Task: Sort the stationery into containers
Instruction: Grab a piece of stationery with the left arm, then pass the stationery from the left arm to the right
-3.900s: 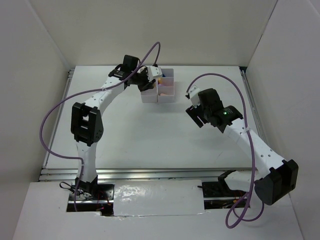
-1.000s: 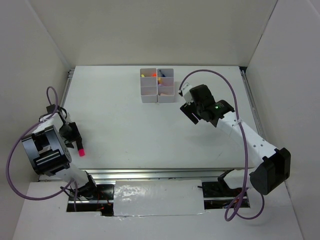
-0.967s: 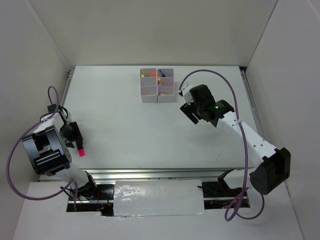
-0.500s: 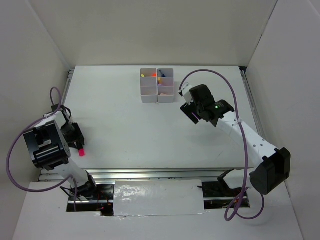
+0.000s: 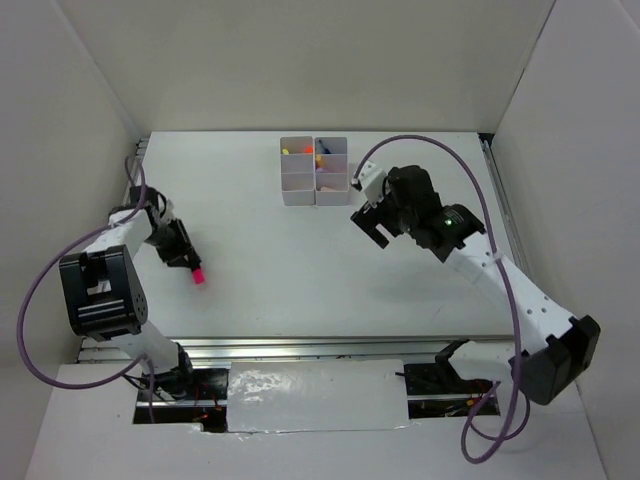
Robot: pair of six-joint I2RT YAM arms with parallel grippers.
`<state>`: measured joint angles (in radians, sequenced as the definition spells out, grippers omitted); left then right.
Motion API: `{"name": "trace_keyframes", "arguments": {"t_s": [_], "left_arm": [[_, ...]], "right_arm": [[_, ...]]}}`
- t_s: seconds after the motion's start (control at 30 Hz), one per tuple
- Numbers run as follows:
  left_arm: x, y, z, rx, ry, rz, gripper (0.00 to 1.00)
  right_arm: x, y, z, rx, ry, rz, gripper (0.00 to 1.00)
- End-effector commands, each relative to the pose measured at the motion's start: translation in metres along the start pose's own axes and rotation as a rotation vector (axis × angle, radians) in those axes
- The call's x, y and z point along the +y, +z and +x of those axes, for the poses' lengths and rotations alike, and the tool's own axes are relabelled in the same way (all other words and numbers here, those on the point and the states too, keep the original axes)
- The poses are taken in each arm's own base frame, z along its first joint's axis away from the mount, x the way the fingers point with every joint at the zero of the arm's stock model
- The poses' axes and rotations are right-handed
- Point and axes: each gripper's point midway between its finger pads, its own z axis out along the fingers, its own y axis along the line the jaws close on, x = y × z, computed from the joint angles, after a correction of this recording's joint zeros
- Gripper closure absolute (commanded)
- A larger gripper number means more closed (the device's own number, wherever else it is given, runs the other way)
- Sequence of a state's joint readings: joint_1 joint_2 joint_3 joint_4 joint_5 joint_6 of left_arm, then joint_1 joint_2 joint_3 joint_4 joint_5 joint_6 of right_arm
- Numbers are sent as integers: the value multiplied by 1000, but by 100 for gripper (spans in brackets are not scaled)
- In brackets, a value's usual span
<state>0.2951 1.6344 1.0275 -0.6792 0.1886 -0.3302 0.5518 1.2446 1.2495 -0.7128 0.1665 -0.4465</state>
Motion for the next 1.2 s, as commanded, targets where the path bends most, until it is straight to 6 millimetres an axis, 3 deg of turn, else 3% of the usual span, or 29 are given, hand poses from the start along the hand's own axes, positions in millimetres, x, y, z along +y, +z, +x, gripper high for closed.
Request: {"name": "trace_keyframes", "arguments": {"t_s": [0.0,0.07,0.17,0.23,0.37,0.43,0.47,0.5,0.57,0.73,0.93,1.17], "left_arm": [[-98,-50,-23,-93,25,283,100],[-134,-71,-22,-80,0,389,100],[-180,-93,-3,-36,-3,484,100],[-207,-102,16,9,0,537,100],[-241,-119,53,108,-8,613,100],[-244,-121,64,145,-24,620,100],[-248,-121,72,172,-19,628,100],[-250,-123,79,208,-30,637,100],[-251,-121,94,259,-30,636,100],[-250,-112,120,314,-1,604,100],[-254,-106,145,359,60,580,100],[-260,-114,147,353,92,600,100]], "right_arm": [[14,-37,-59,-318,-147,-68,1],[37,-52,-76,-435,-278,-126,1],[57,-70,-101,-586,-443,-131,2],[86,-80,-115,-709,-547,-152,6],[144,-82,-122,-893,-843,-144,16],[169,-85,-121,-970,-992,-143,18],[186,-76,-108,-983,-1050,-176,19],[191,-80,-115,-1045,-1085,-138,19],[209,-74,-108,-1105,-1194,-136,21],[235,-62,-103,-1153,-1325,-158,24],[242,-46,-109,-1147,-1407,-145,30],[240,-33,-95,-1080,-1500,-217,37]]}}
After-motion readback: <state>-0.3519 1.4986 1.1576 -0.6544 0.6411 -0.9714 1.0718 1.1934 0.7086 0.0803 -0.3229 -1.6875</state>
